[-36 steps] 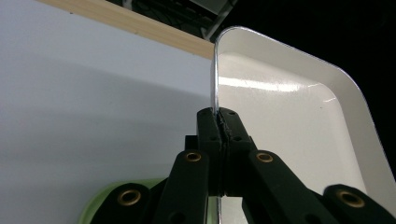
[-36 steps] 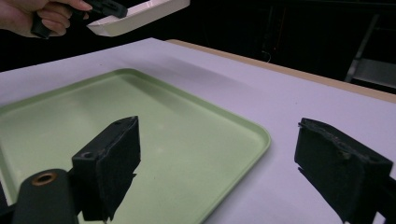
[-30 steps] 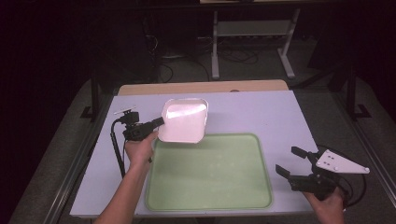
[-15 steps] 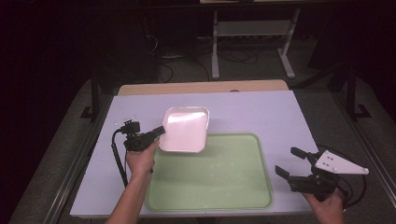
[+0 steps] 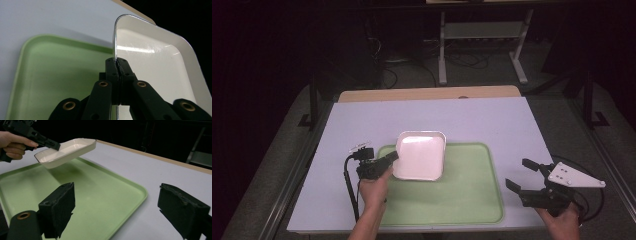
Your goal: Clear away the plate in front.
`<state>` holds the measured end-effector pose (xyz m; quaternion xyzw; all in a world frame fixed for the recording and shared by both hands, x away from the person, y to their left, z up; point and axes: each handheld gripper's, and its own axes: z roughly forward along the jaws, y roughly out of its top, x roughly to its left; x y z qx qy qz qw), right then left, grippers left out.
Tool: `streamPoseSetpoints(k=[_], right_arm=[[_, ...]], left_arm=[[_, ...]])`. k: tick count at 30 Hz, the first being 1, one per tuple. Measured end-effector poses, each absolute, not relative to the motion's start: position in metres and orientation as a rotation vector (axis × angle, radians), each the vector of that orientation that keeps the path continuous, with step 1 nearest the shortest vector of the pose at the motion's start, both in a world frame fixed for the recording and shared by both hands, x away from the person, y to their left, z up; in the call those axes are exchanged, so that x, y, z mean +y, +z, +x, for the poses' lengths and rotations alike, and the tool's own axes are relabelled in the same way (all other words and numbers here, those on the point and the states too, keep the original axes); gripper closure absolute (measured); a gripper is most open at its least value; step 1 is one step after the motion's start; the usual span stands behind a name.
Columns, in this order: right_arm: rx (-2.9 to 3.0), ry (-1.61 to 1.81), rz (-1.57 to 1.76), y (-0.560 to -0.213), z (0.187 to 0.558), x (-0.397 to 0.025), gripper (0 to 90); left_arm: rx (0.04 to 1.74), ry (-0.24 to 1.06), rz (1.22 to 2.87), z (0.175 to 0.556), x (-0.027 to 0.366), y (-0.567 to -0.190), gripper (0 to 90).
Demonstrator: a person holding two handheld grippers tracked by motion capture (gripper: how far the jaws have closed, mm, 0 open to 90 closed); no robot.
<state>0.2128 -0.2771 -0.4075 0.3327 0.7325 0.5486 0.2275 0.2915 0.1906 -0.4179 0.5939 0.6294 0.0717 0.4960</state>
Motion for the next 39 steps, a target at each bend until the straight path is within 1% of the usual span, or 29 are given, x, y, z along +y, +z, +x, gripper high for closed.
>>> streamPoseSetpoints(k=[11,16,22,25,39], right_arm=[[2.028,1.506,0.910,-0.408,0.213,-0.275,13.5],[2.033,1.505,0.915,-0.408,0.213,-0.275,13.6],[2.035,1.505,0.915,-0.408,0.213,-0.275,13.6],[2.039,1.503,0.910,-0.408,0.213,-0.274,13.6],[2.036,1.503,0.903,-0.408,0.212,-0.275,13.6]], left_arm=[[1.540,0.147,1.428,0.269,0.178,-0.436,88.6],[1.583,0.183,1.437,0.260,0.170,-0.446,88.7],[1.593,0.148,1.453,0.255,0.164,-0.454,88.6],[1.609,0.164,1.478,0.253,0.161,-0.455,88.5],[1.678,0.198,1.495,0.251,0.157,-0.460,88.1]])
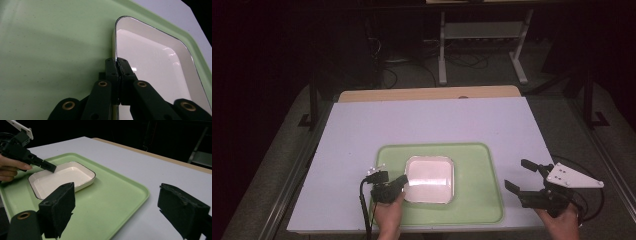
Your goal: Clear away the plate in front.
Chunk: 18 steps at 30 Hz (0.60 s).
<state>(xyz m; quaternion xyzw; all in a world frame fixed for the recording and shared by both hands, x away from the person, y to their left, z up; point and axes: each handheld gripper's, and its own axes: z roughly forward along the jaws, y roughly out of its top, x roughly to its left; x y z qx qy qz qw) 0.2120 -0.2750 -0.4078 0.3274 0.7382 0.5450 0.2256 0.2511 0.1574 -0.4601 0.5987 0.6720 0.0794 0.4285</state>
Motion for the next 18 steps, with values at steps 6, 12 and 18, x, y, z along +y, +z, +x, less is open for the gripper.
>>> streamPoseSetpoints(k=[6,12,18], right_arm=[[2.036,1.505,0.899,-0.4075,0.2120,-0.2751,13.6],[2.034,1.506,0.899,-0.4073,0.2119,-0.2756,13.6],[2.038,1.504,0.895,-0.4075,0.2125,-0.2748,13.6]], left_arm=[[1.690,0.176,1.471,0.2501,0.1564,-0.4602,86.4],[1.683,0.154,1.453,0.2473,0.1563,-0.4592,84.4],[1.661,0.154,1.475,0.2432,0.1556,-0.4563,81.4]])
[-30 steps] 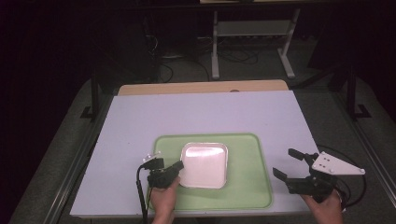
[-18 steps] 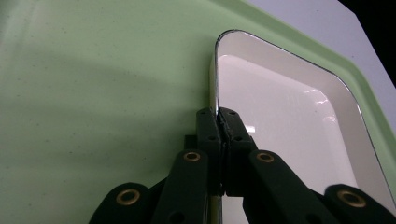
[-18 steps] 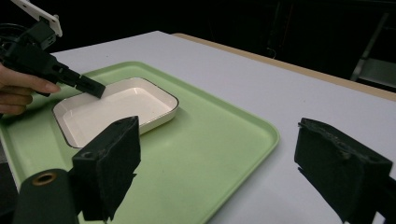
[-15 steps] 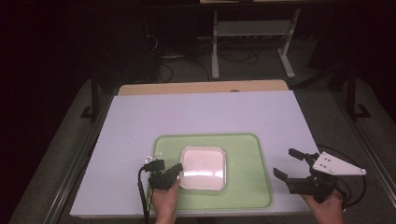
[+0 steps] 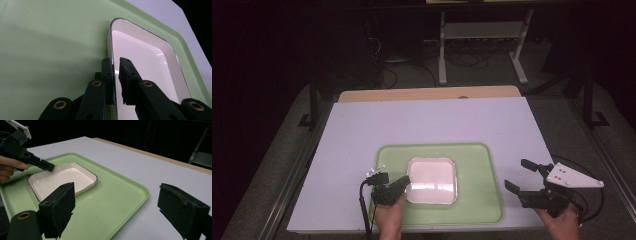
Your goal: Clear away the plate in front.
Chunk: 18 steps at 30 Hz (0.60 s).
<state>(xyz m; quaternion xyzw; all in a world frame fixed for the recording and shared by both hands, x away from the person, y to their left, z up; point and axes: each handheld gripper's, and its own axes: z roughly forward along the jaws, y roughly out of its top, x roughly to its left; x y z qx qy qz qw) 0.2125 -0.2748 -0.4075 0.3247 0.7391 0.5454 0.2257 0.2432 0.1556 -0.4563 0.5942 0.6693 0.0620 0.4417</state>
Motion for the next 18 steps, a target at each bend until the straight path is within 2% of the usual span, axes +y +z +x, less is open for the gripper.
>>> streamPoseSetpoints(k=[18], right_arm=[[2.047,1.500,0.895,-0.4089,0.2154,-0.2749,13.7]], left_arm=[[1.658,0.118,1.464,0.2328,0.1557,-0.4618,82.4]])
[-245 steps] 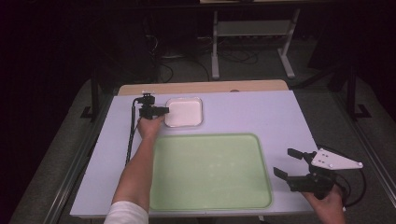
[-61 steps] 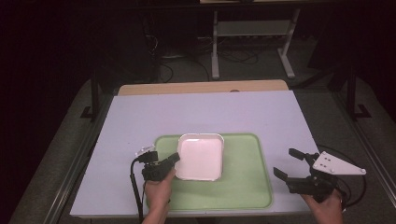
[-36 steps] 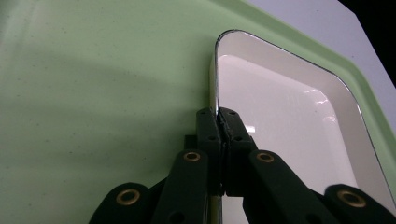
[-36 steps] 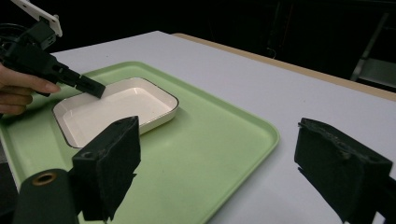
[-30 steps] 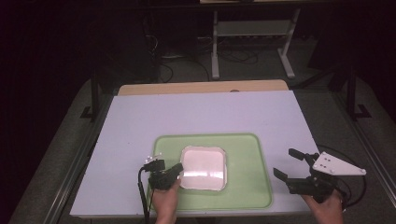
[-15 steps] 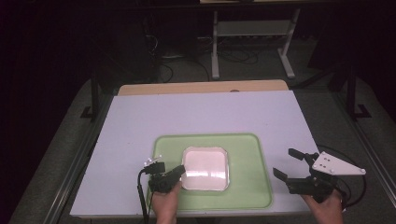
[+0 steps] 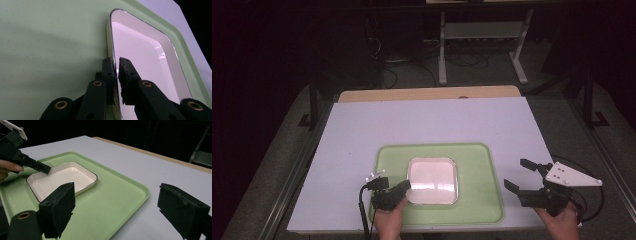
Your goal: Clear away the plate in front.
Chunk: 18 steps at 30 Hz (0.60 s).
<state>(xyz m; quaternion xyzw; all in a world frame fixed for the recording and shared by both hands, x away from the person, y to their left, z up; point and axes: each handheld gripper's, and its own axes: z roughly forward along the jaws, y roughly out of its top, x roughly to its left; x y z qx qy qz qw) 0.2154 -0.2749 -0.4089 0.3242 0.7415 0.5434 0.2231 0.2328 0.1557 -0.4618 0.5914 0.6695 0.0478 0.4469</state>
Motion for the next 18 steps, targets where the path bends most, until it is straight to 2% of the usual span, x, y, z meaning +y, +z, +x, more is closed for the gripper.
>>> streamPoseSetpoints(k=[18], right_arm=[[2.050,1.497,0.894,-0.409,0.216,-0.273,13.6]], left_arm=[[1.612,0.153,1.473,0.227,0.159,-0.450,81.6]])
